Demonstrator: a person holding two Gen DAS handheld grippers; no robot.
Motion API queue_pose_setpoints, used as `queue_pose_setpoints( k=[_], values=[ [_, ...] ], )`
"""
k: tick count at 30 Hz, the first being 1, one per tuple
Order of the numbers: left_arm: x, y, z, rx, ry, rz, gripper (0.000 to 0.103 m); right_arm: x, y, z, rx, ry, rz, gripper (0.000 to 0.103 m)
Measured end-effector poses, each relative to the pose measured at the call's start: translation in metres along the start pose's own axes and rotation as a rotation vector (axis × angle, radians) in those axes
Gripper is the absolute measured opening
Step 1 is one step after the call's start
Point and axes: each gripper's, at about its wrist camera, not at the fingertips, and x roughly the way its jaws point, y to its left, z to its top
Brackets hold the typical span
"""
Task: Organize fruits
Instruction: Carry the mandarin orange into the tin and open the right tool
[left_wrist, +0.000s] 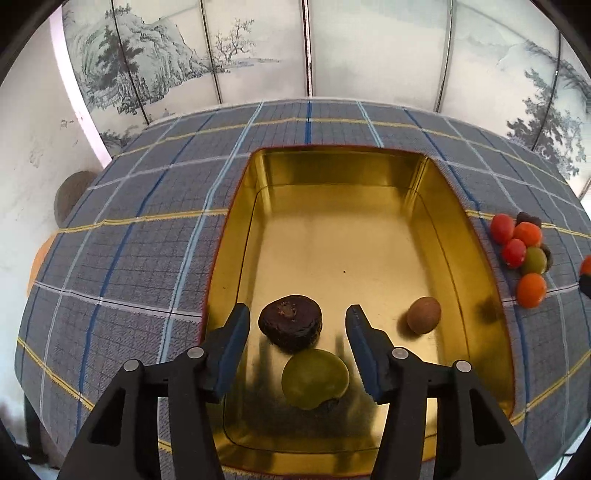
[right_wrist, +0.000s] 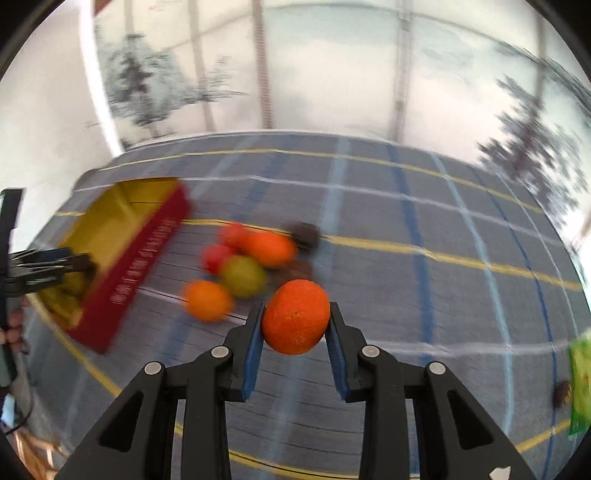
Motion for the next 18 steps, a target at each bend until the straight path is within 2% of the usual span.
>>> queue_pose_setpoints(
  k=[2, 4, 6, 9, 12, 18],
  values=[
    [-0.011, 0.001, -0.001, 0.005, -0.042, 0.007, 0.056, 0.001, 0.025, 0.008, -0.033, -0.004, 0.064, 0.03],
    [-0.025, 0.003, -0.003, 0.011, -0.091, 0.018, 0.061, 0.004, 0.053, 0.016, -0.078, -0.006, 0.124, 0.03],
    [-0.04, 0.007, -0.004, 0.014, -0.145, 0.051, 0.065, 0.006, 0.074, 0.021, -0.111, -0.009, 0.16, 0.03],
    [-0.054, 0.017, -0.005, 0.01, -0.185, 0.097, 0.067, 0.013, 0.11, 0.027, -0.179, 0.003, 0.208, 0.03],
    [-0.062, 0.031, -0.009, -0.013, -0.189, 0.122, 0.068, 0.024, 0.141, 0.031, -0.237, 0.032, 0.255, 0.03],
    [-0.062, 0.057, -0.023, -0.066, -0.15, 0.163, 0.069, 0.047, 0.179, 0.029, -0.315, 0.098, 0.271, 0.03]
  ],
)
